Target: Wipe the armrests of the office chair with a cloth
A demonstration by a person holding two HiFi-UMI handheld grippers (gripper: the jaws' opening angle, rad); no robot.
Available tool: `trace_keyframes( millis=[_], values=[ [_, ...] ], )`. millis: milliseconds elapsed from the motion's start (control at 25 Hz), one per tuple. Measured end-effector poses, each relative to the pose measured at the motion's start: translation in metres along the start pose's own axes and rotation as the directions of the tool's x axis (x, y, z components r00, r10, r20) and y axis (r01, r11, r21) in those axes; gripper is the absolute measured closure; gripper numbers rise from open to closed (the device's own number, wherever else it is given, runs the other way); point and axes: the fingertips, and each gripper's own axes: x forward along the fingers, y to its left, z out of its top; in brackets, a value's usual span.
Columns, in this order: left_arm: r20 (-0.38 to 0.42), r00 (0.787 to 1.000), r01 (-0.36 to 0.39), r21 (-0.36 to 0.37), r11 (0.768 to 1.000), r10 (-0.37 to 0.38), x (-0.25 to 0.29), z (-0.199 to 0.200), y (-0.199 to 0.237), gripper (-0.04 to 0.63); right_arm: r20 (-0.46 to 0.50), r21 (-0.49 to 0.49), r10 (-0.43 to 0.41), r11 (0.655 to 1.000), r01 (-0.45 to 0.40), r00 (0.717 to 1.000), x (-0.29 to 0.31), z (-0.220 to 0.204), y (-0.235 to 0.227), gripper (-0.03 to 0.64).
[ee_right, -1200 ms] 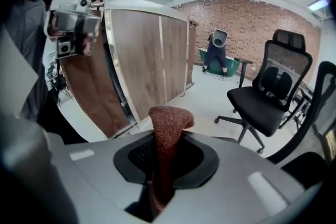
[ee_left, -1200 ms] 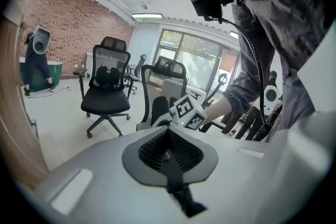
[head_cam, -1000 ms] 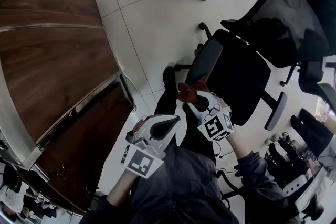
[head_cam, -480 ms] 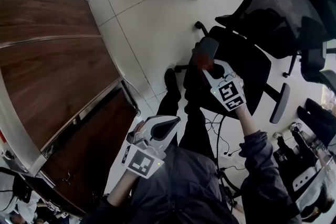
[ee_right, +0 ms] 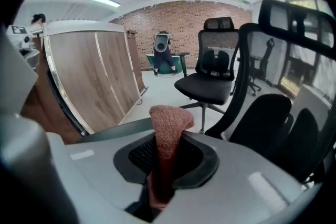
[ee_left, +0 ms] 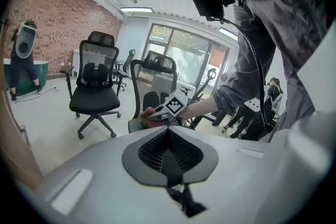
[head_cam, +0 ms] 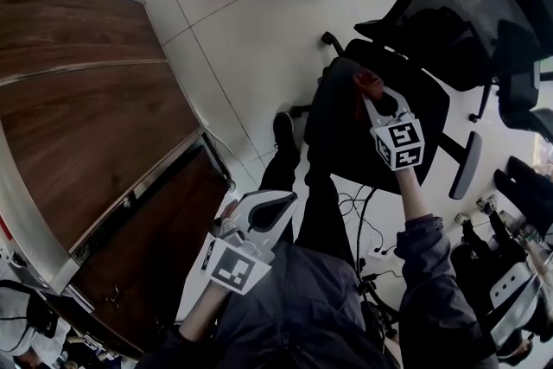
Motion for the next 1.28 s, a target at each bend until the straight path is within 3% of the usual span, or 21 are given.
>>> trace_keyframes(
  millis=[280, 520, 840, 1040, 1280],
  values=[
    [-0.019, 1.0, 0.002, -0.01, 1.0, -0.003, 0.001, -0.01, -0.005, 0.58, -0.074, 0.083, 0.08, 0.994, -0.074, 0.994, -0.023, -0.071, 0.052, 0.557],
    [-0.044, 0.999, -0.002, -0.017, 1.0, 0.001, 0.004, -0.017, -0.011, 0.58, -0.112, 0.141, 0.096, 0.987, -0.079, 0.989, 0.019, -0.104, 0.044, 0.557],
    [-0.095, 0.995, -0.015, -0.02, 1.0, 0.013, 0.003, -0.031, -0.015, 0.58, -0.165, 0.185, 0.096, 0.981, -0.065, 0.982, 0.097, -0.125, 0.029, 0.557],
    [-0.072, 0.997, -0.016, -0.035, 0.999, 0.013, 0.009, -0.027, -0.023, 0.58, -0.199, 0.254, 0.107, 0.966, -0.054, 0.974, 0.114, -0.143, 0.032, 0.557],
    [-0.082, 0.997, -0.002, -0.027, 1.0, 0.0, 0.02, -0.018, -0.024, 0.58, -0.121, 0.231, 0.146, 0.966, -0.116, 0.982, 0.094, -0.121, 0.029, 0.557]
  ],
)
